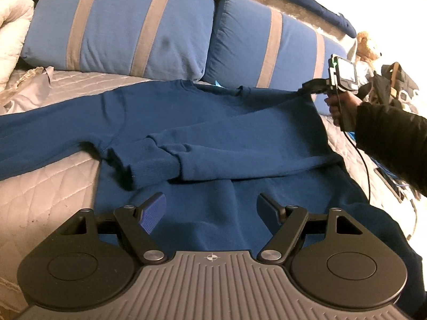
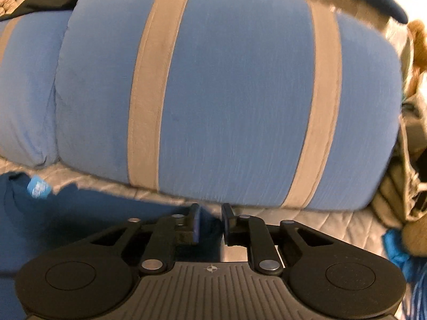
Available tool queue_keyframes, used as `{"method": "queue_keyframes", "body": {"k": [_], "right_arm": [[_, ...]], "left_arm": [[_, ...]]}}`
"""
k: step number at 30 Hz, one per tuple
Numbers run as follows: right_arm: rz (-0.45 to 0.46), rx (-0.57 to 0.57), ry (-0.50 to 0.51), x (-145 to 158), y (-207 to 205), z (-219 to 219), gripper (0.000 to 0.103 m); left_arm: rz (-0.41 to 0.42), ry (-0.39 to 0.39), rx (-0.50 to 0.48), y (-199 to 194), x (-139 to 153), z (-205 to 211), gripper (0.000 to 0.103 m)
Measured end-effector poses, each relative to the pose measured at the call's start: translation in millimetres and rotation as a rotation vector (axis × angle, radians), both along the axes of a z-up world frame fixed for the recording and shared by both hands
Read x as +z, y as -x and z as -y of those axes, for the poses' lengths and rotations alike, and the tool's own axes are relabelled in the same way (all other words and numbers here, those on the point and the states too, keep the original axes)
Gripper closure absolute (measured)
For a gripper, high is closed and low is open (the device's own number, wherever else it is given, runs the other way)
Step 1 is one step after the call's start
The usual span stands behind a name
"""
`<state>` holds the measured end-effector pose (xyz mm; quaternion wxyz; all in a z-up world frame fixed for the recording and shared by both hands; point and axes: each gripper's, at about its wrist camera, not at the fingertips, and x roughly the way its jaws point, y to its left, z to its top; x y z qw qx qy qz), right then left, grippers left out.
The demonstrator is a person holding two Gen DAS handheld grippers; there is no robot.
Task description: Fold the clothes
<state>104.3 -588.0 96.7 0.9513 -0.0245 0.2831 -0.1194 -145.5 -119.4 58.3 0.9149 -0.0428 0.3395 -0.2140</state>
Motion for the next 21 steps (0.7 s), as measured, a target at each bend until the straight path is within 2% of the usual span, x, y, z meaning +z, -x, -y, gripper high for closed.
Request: {"method": "queue_keyframes", "body": {"k": [1, 3, 5, 7, 9, 13, 21], "right_arm": [[0.013, -0.004, 0.011, 3.7, 3.2, 0.8, 0.077], [0.04, -0.011, 0.032, 11.1, 9.5, 2.4, 0.04], [0.067, -0.018, 0.054, 18.5, 15.8, 4.1, 0.03], [0.074, -0.01, 0.068, 22.3, 20.4, 5.0, 0.027], [0.062, 0.011, 0.077, 23.1, 27.9, 5.2, 0.015], [0.043, 0.054, 0.069, 27.4, 53.1, -0.9, 0.002], [0.016, 0.155, 0.018, 40.7, 114.3, -28.2, 0.0]], "left_arm": [[0.0, 0.0, -0.001, 0.1, 0.0, -0.1, 0.028], [-0.001, 0.003, -0.002, -0.1, 0.0, -0.4, 0.028], [-0.002, 0.006, -0.003, -0.8, -0.1, -0.8, 0.028], [-0.004, 0.007, -0.003, -1.4, -0.2, -1.0, 0.028], [-0.004, 0.006, -0.002, -1.5, -0.2, -0.9, 0.028], [-0.004, 0.002, 0.005, -0.9, 0.2, -0.8, 0.028], [-0.003, -0.021, 0.024, 1.3, 1.4, 0.0, 0.028]]}}
